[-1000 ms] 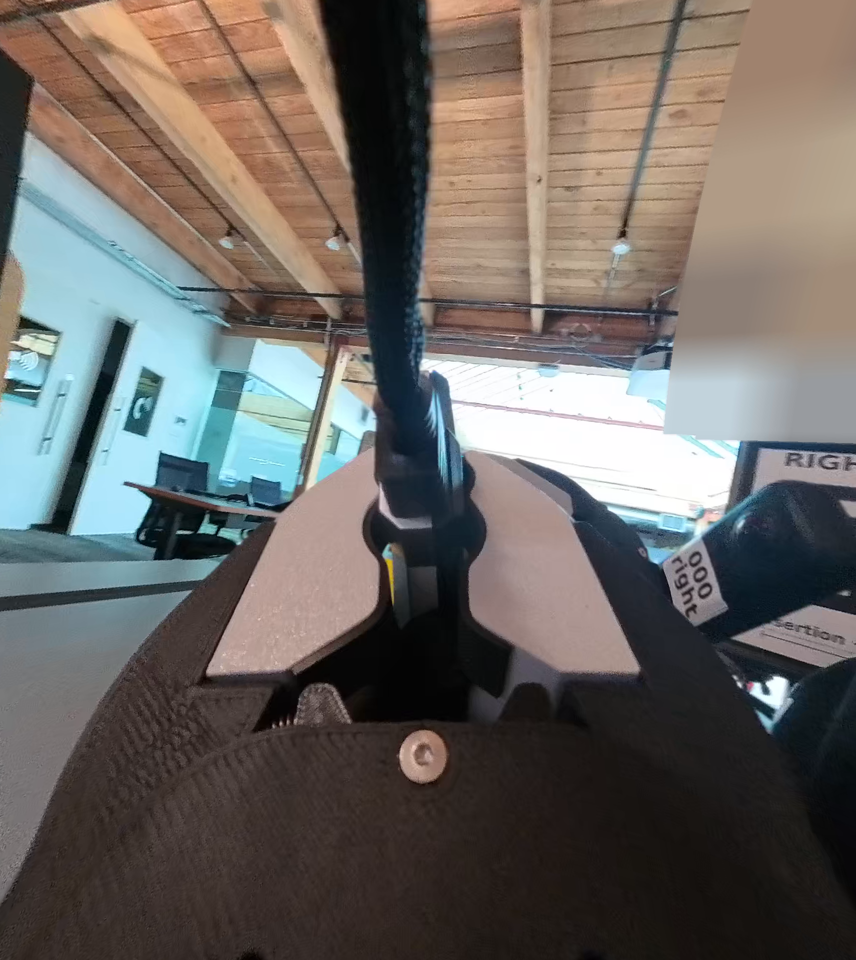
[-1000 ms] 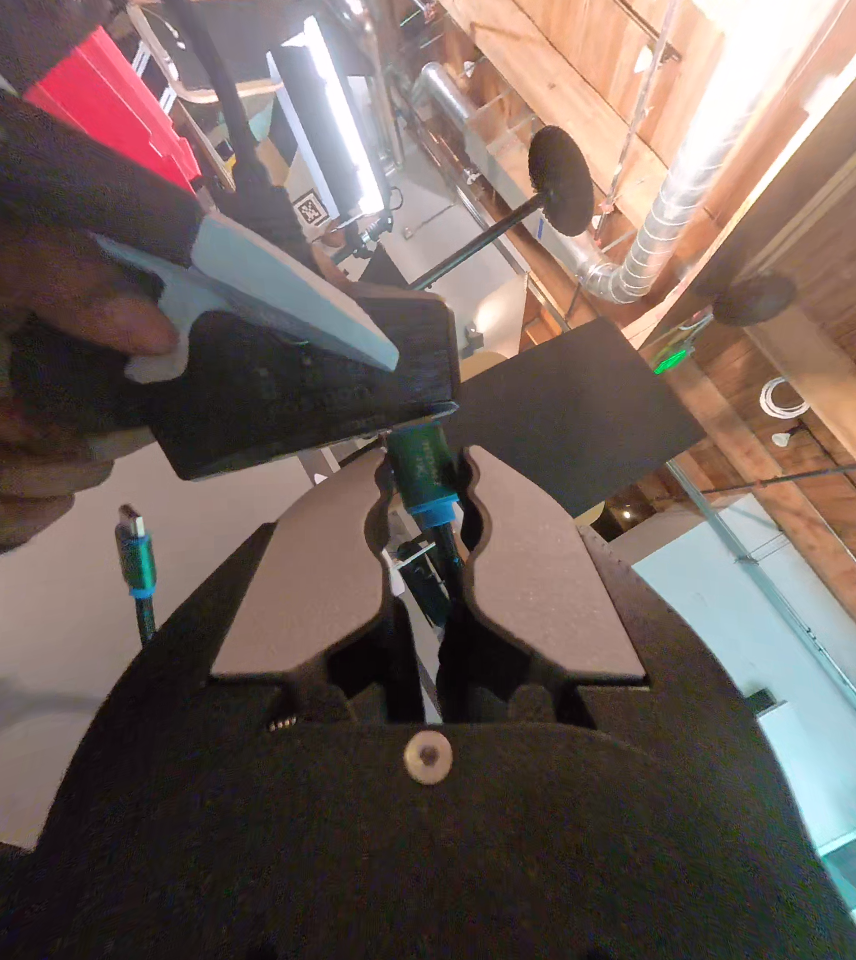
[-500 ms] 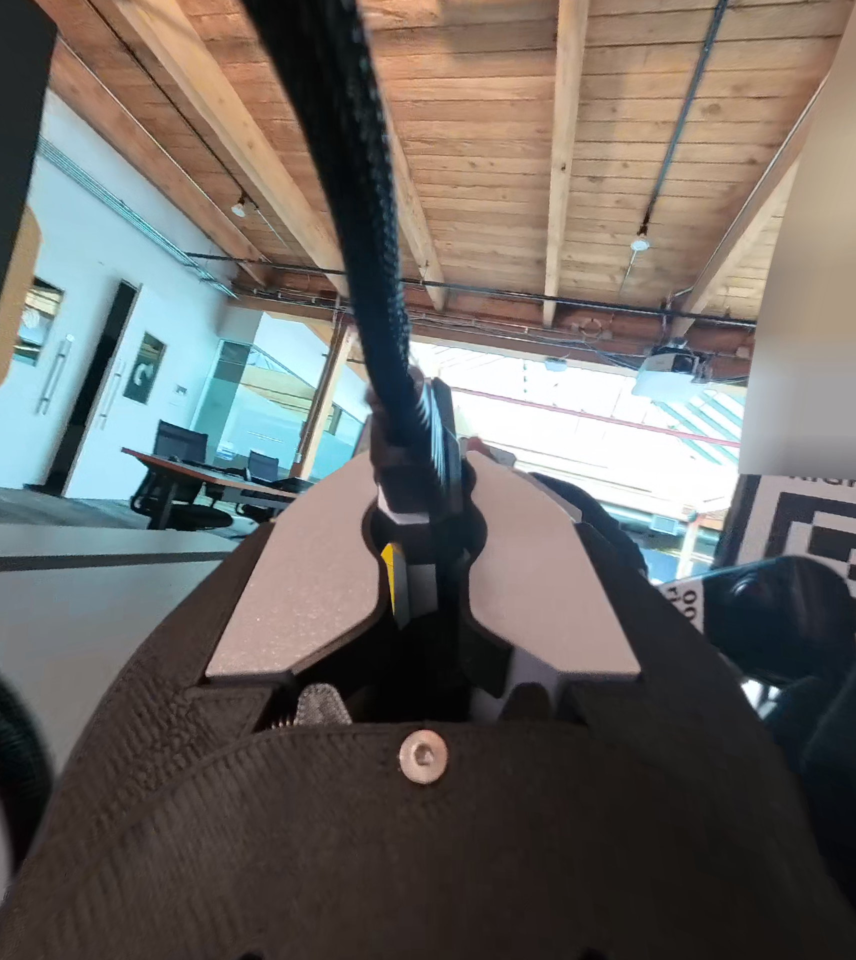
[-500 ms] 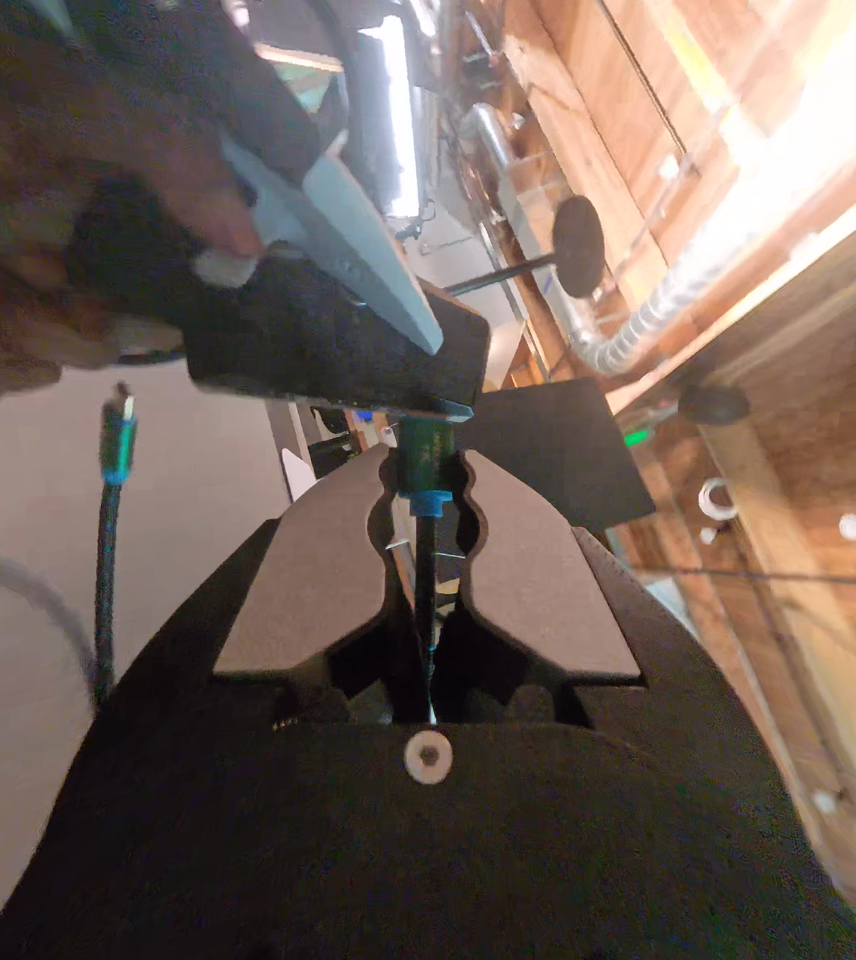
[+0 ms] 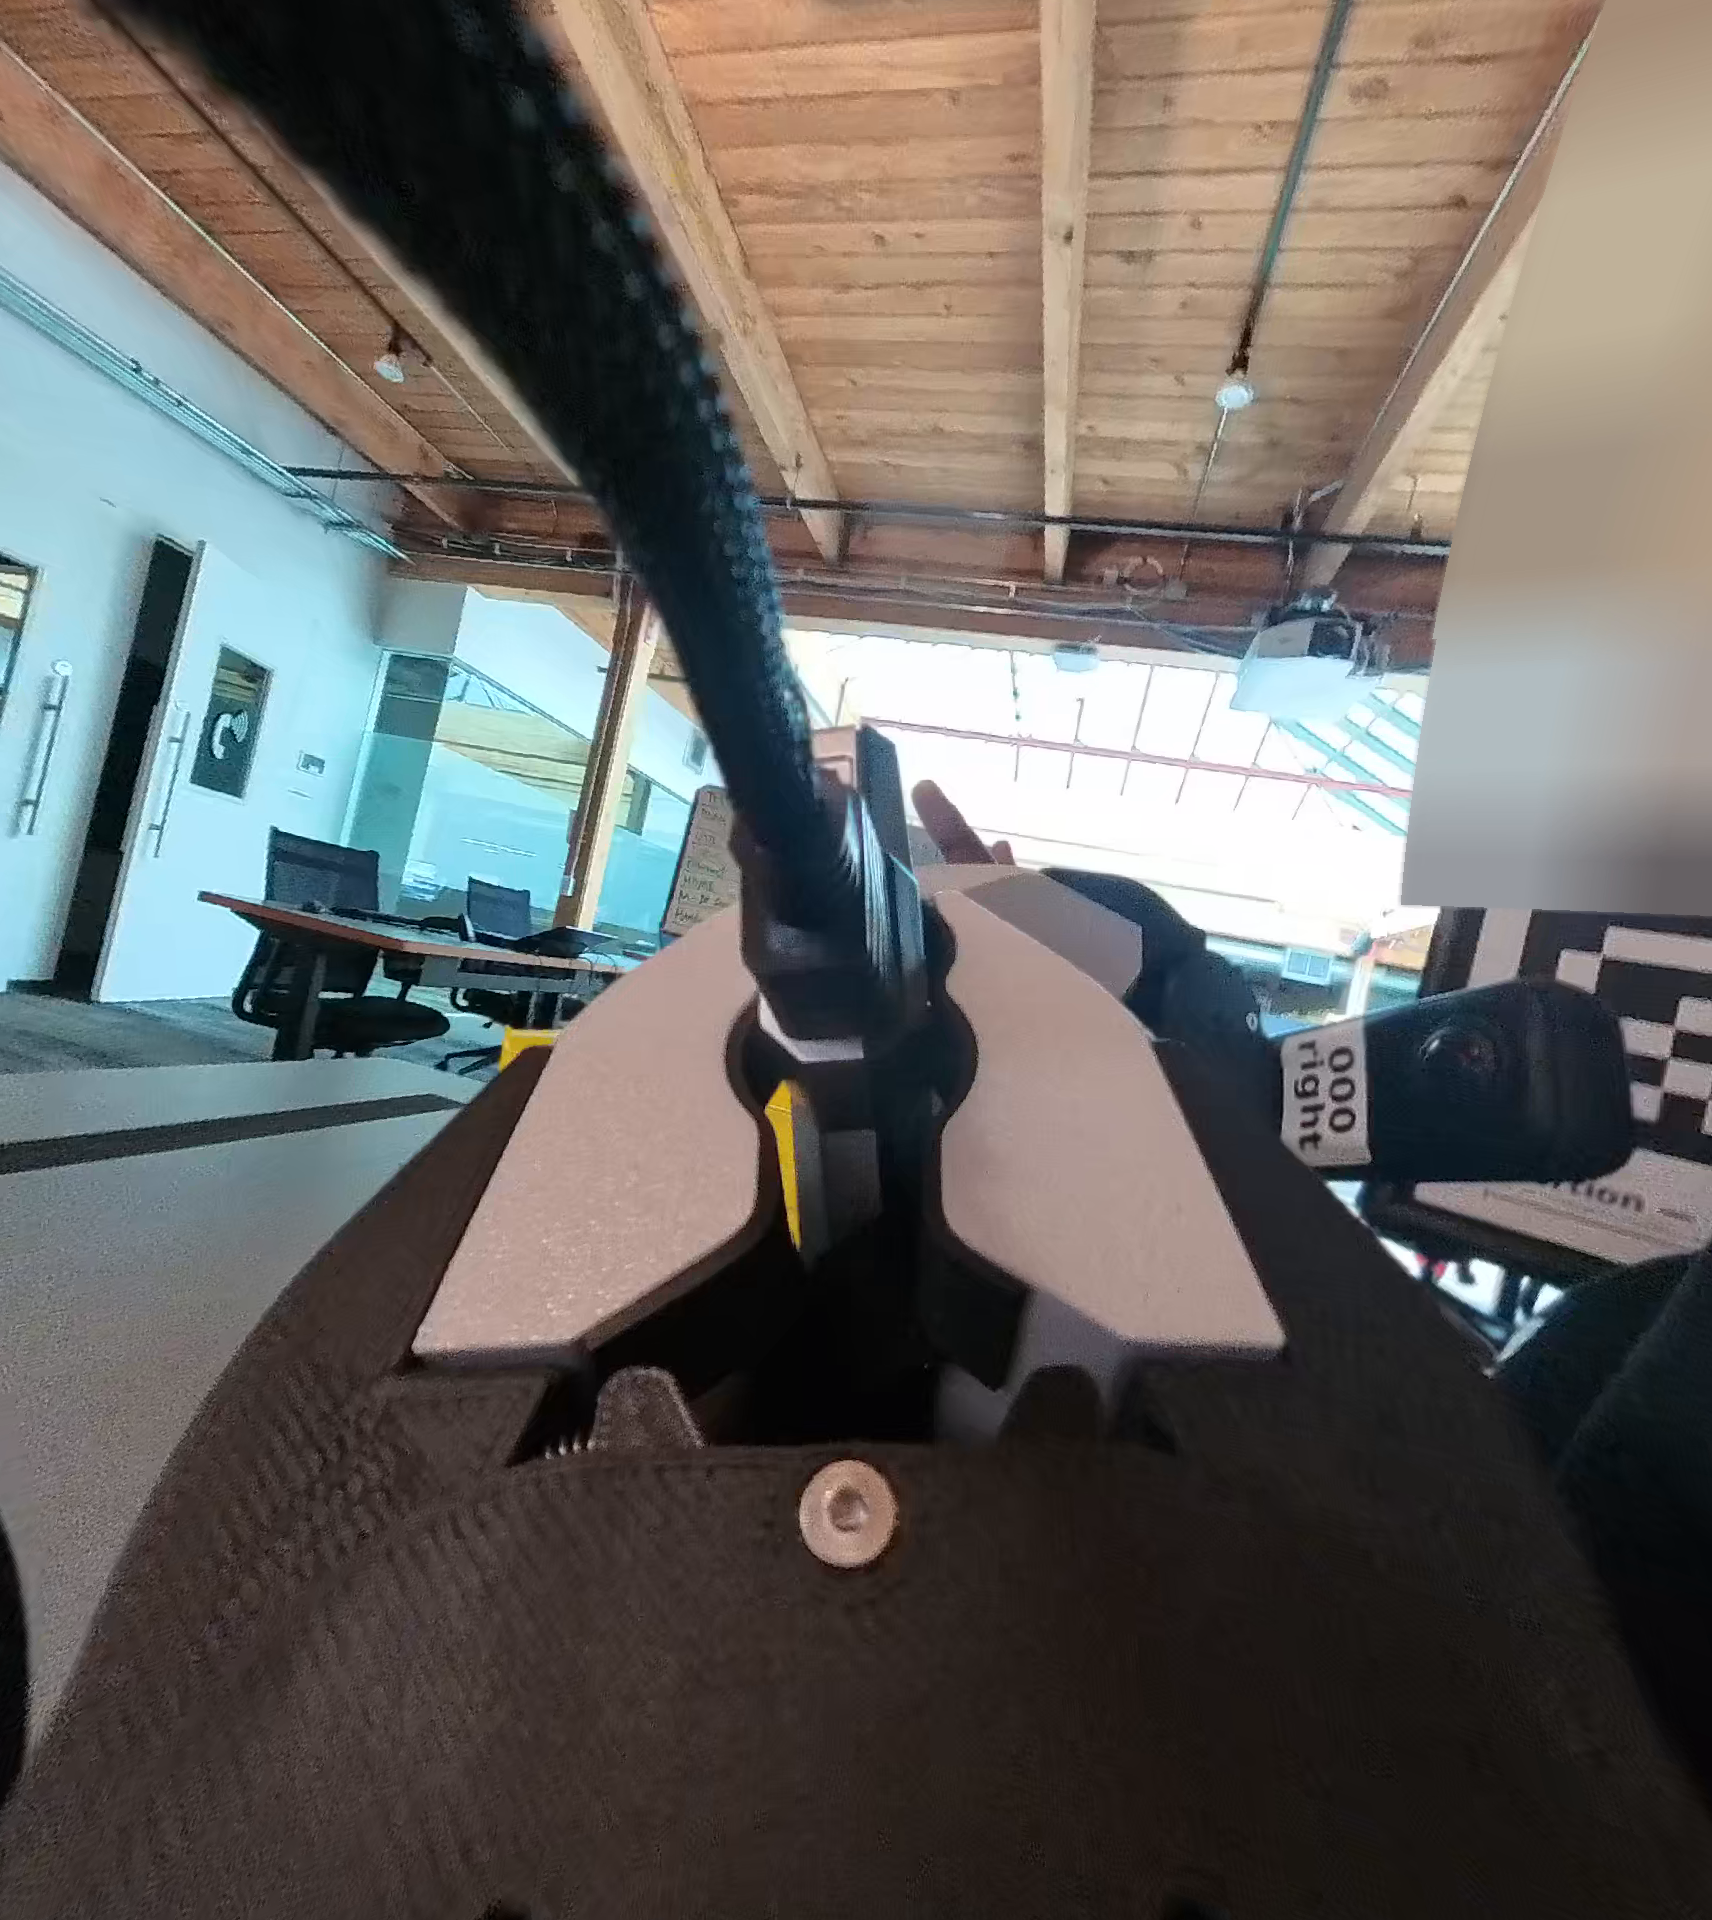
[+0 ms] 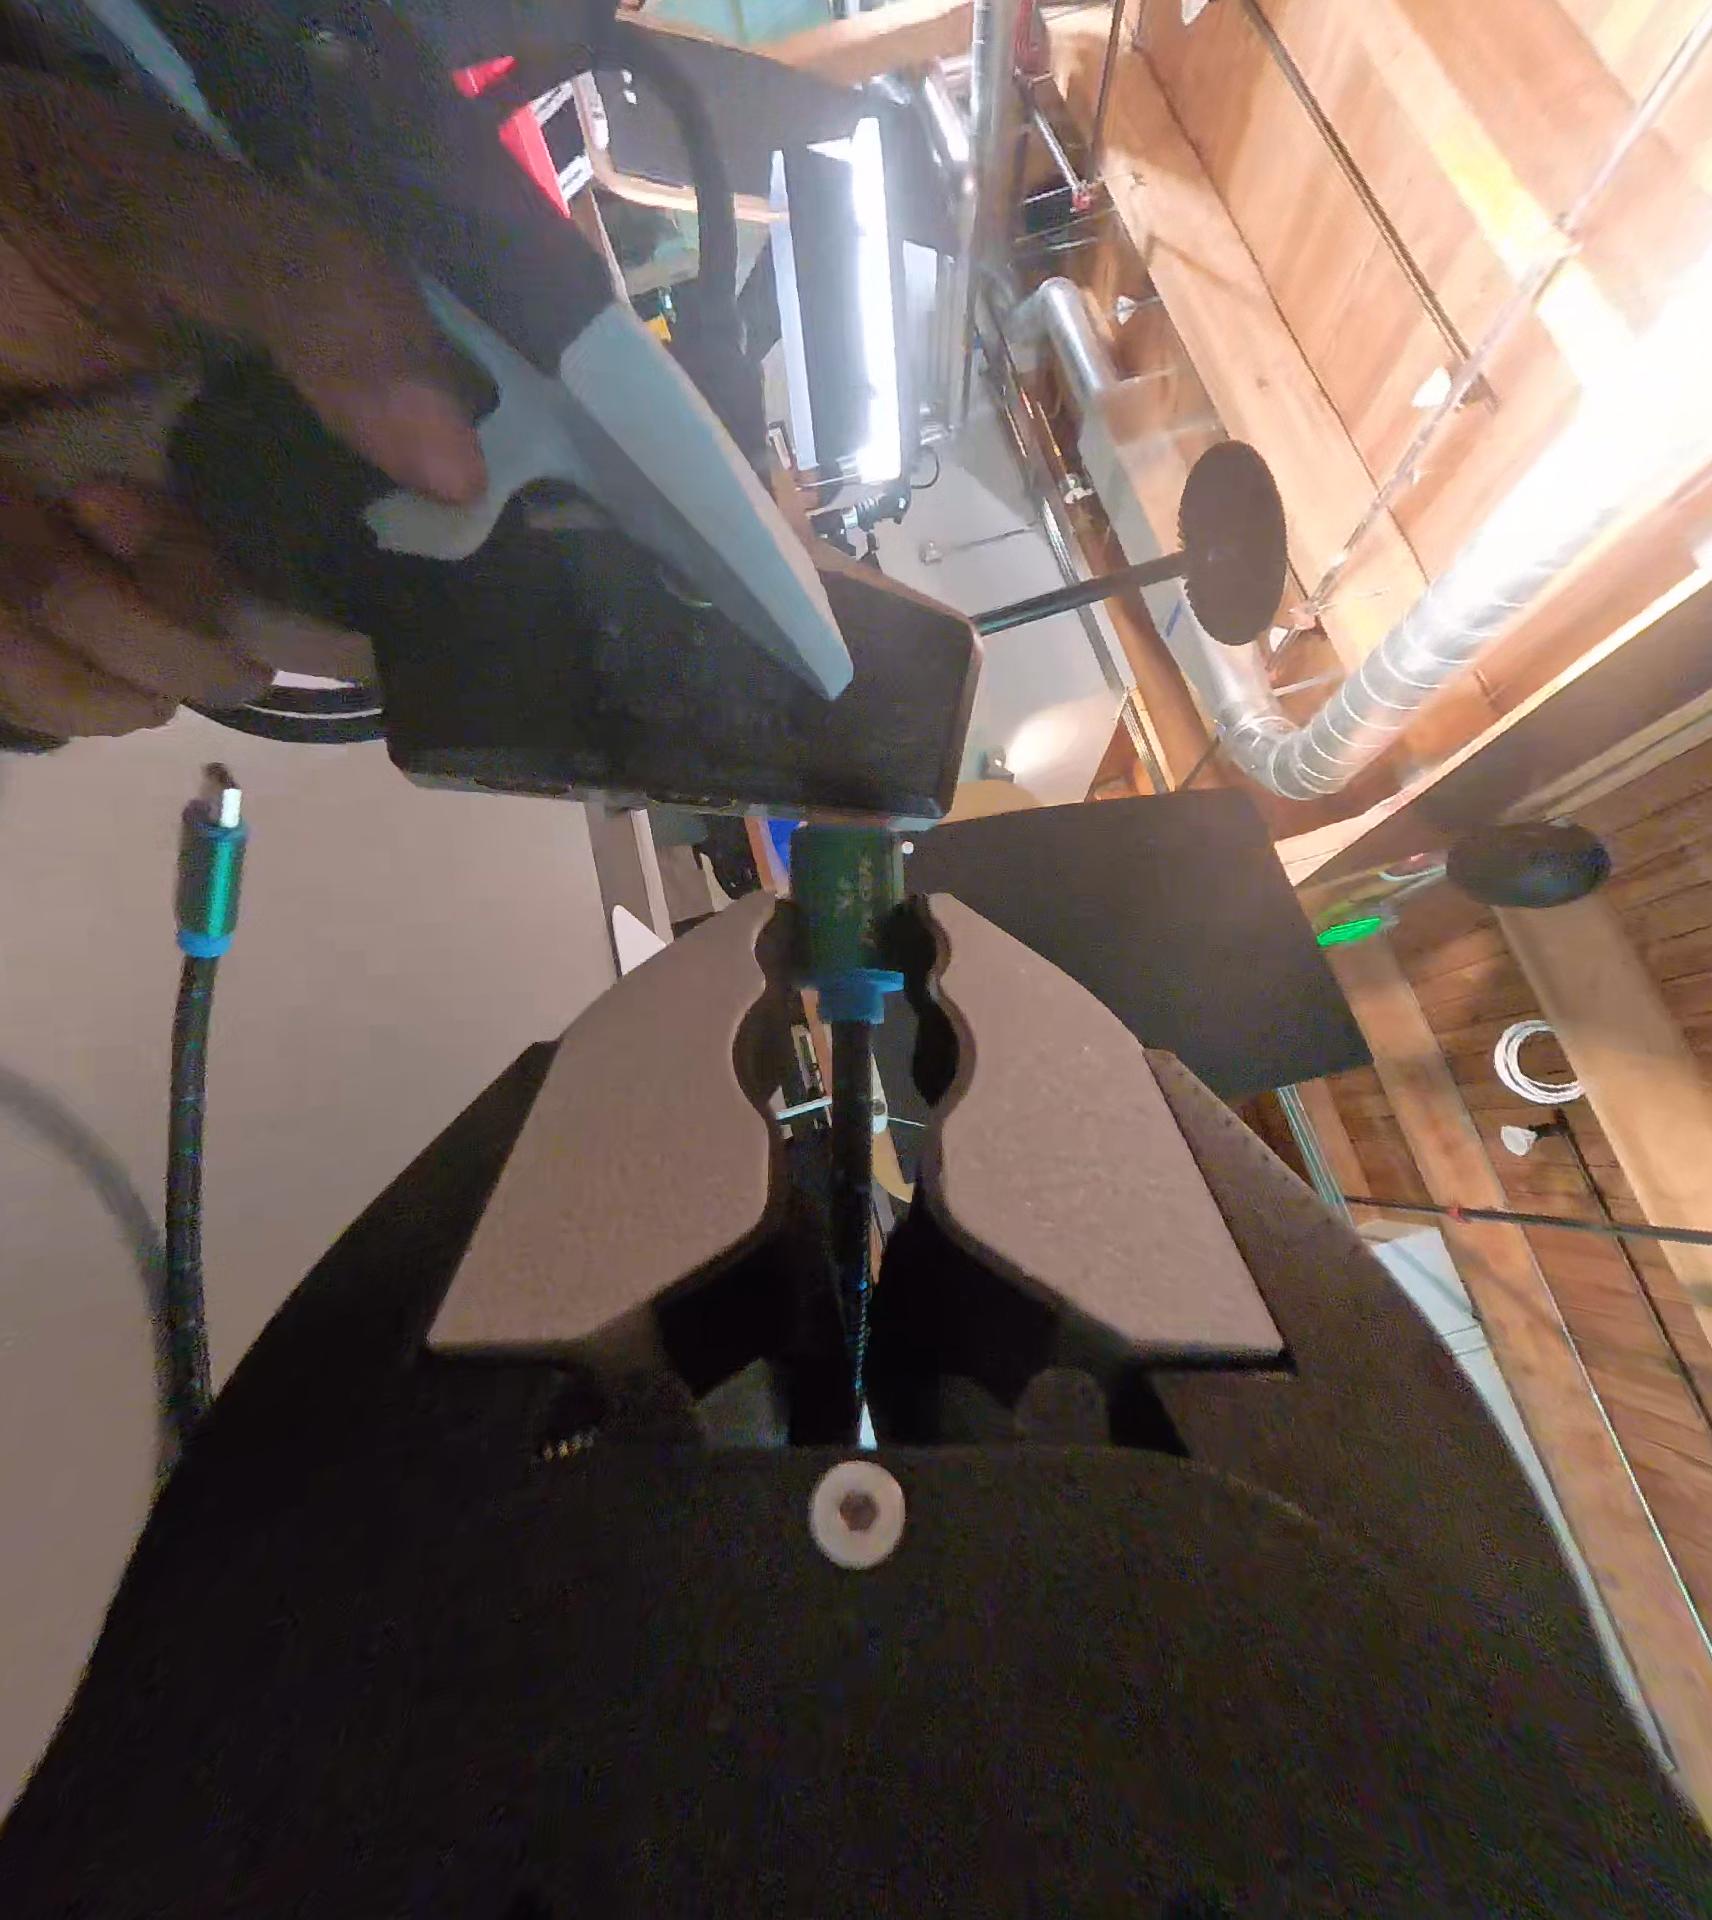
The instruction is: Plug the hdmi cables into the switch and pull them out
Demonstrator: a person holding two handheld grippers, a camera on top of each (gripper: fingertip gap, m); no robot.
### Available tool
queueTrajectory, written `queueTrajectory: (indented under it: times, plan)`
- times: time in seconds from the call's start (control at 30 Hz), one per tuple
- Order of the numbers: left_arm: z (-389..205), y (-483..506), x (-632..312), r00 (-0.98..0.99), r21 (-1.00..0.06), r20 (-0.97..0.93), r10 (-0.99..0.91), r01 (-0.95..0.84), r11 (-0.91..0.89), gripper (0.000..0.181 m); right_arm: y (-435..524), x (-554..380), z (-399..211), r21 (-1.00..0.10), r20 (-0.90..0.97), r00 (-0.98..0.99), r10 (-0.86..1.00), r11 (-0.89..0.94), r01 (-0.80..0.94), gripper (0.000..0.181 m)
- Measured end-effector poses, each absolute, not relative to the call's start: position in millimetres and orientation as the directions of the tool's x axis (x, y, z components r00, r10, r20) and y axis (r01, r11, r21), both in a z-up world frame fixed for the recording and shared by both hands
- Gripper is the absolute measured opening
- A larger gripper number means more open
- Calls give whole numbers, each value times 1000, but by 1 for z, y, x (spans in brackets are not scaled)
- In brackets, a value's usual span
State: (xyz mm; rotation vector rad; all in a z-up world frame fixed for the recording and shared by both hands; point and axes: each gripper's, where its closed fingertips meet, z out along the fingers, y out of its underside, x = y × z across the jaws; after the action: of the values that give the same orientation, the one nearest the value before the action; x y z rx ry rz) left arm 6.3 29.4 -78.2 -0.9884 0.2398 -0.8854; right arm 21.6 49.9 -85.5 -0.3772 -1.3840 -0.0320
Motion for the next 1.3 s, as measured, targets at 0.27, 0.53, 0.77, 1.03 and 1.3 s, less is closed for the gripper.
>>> queueTrajectory:
  times: [0.27, 0.53, 0.77, 1.03, 1.3]
  plan:
    - [-82, 33, -17, 642, -764, 294, -708, 603, 229, 23, 53, 5, -92, -204, 957, 261, 127, 933, 295, 20]
    - [-86, 36, -19, 614, -764, 331, -716, 620, 178, 23, 54, 5, -100, -141, 973, 217, 74, 940, 312, 20]
    - [-88, 40, -19, 604, -750, 363, -709, 641, 162, 23, 58, 5, -105, -305, 929, 307, 207, 898, 316, 20]
    - [-87, 39, -18, 613, -758, 346, -711, 629, 174, 23, 57, 7, -103, -328, 921, 310, 235, 897, 295, 20]
    - [-75, 37, -87, 611, -598, 461, -643, 750, 284, 22, 100, 90, -35, -532, 770, 496, 402, 834, 149, 19]
